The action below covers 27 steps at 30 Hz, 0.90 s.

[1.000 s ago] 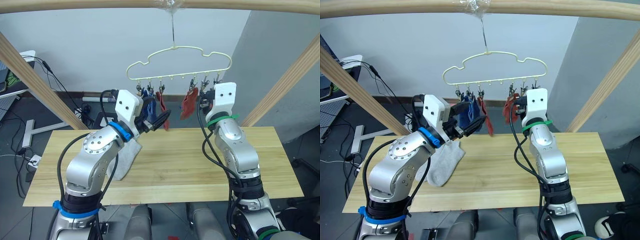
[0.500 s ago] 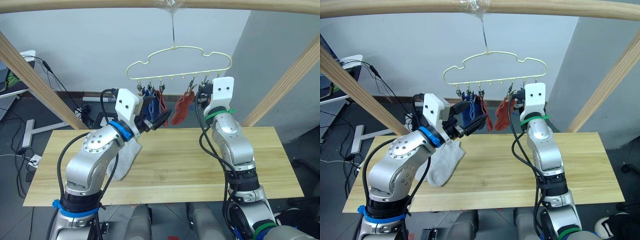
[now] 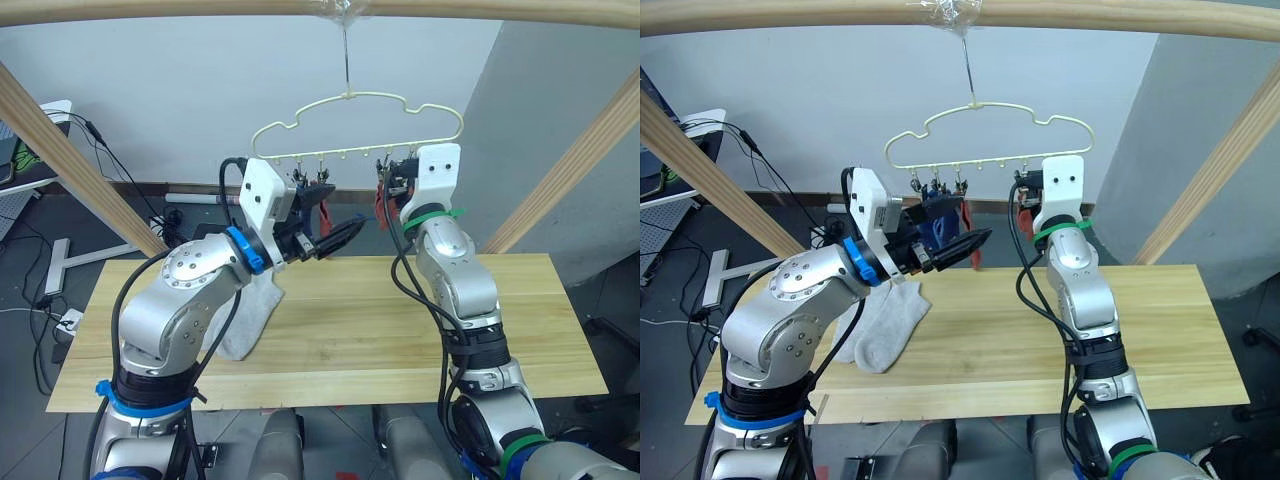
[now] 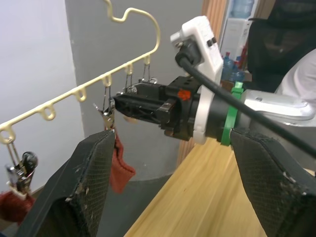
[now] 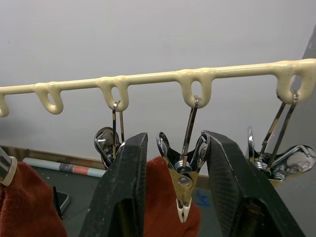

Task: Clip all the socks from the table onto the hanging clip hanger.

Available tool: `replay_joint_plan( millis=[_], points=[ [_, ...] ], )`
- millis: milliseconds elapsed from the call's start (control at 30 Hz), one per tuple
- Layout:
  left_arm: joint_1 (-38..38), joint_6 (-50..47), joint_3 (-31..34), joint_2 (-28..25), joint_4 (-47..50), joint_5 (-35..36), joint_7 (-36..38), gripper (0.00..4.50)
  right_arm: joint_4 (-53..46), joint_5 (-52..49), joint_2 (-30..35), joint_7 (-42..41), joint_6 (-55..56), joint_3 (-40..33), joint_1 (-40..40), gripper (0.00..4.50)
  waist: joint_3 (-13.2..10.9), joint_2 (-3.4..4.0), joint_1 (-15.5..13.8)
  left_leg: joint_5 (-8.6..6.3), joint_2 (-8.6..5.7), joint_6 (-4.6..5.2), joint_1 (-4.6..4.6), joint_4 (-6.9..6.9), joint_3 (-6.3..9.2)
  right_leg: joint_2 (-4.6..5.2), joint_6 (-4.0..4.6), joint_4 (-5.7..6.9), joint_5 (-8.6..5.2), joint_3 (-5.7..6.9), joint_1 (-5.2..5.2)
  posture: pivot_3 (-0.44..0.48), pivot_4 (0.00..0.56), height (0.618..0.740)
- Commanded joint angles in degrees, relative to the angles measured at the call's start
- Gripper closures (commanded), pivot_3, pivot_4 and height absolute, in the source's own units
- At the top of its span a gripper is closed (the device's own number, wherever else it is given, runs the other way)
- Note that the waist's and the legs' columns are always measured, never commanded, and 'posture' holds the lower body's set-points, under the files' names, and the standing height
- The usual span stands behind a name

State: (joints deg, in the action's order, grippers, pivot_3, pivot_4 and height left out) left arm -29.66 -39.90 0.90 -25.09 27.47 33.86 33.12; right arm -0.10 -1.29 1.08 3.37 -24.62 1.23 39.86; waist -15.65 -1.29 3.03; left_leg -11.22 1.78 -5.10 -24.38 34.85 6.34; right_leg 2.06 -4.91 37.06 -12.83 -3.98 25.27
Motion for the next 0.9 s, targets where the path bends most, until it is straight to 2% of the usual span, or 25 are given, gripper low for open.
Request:
replay_joint_plan(
  millis=[33,300,367,533,567,667,767,867,900],
  points=[
    [-0.7,1.2,0.5,-0.2,2.2,0.1,-0.6,0.66,-1.0,0.0,-0.2,-0.4,1.7,-0.5,1.8,2.73,0.0,0.0,0.0,0.0,0.0,0.0,0.0,0.0,0.0,0.0,0.0,0.0,0.0,0.0,0.0,0.075,0.271,0.74],
    [-0.6,1.6,0.5,0.0,2.3,0.1,-1.5,0.66,-1.1,-0.2,-0.4,-0.7,1.7,-0.7,1.6,2.73,0.0,0.0,-0.1,0.0,0.0,0.0,0.0,-0.01,0.0,0.0,0.05,0.0,0.03,0.0,0.0,0.077,0.27,0.74],
    [-0.4,1.7,0.4,0.1,2.6,0.1,-1.7,0.66,-1.1,-0.5,-0.5,-0.8,1.8,-1.0,1.5,3.1,0.0,0.0,-0.1,0.0,0.0,0.0,0.0,0.0,0.0,0.0,0.05,0.0,0.03,0.0,0.0,0.078,0.273,0.74],
    [-0.2,1.6,0.4,0.3,2.7,0.3,-2.1,0.66,-0.4,-0.5,0.1,-1.0,1.8,-1.7,1.6,4.4,0.0,0.0,-0.1,0.0,0.0,0.0,0.0,0.0,0.0,0.0,0.04,0.0,0.02,0.0,0.0,0.078,0.273,0.74],
    [0.0,1.6,0.3,0.4,2.9,0.3,-2.2,0.66,-0.6,-0.7,0.3,-1.1,1.7,-1.9,1.5,4.49,0.0,0.0,-0.2,0.0,0.0,0.0,0.0,0.0,0.0,0.0,0.04,-0.01,0.02,0.0,0.0,0.075,0.273,0.74],
    [0.8,1.6,0.0,0.8,3.4,0.4,-2.8,0.66,-0.8,-1.2,0.4,-1.4,0.8,-2.7,1.6,4.49,0.0,0.0,-0.2,0.0,0.0,0.0,0.0,0.0,0.0,0.0,0.05,0.0,0.03,0.0,0.0,0.075,0.273,0.74],
    [4.7,1.1,-0.3,1.7,2.7,-0.7,-4.8,0.66,-1.0,-1.8,2.1,-3.5,-0.6,-3.1,1.9,4.49,0.0,0.0,-0.2,0.0,0.0,0.0,0.0,0.0,-0.01,0.0,0.06,0.0,0.03,-0.01,0.0,0.066,0.281,0.74],
    [11.0,2.7,-0.4,1.9,-0.9,-5.8,-8.7,0.66,-2.2,-2.9,4.3,-6.2,-3.5,-3.2,1.8,4.49,0.0,0.0,-0.1,0.0,0.0,0.0,0.02,0.0,-0.02,0.0,0.08,0.01,0.04,-0.02,-0.01,0.048,0.284,0.74],
    [13.6,4.6,-0.6,1.6,-2.3,-8.1,-9.2,0.49,-2.8,-3.9,4.9,-7.3,-5.4,-3.2,1.8,4.5,0.0,0.0,-0.1,0.0,0.0,0.0,0.03,0.0,-0.01,0.0,0.08,0.02,0.03,-0.01,-0.01,0.048,0.284,0.74]
  ],
)
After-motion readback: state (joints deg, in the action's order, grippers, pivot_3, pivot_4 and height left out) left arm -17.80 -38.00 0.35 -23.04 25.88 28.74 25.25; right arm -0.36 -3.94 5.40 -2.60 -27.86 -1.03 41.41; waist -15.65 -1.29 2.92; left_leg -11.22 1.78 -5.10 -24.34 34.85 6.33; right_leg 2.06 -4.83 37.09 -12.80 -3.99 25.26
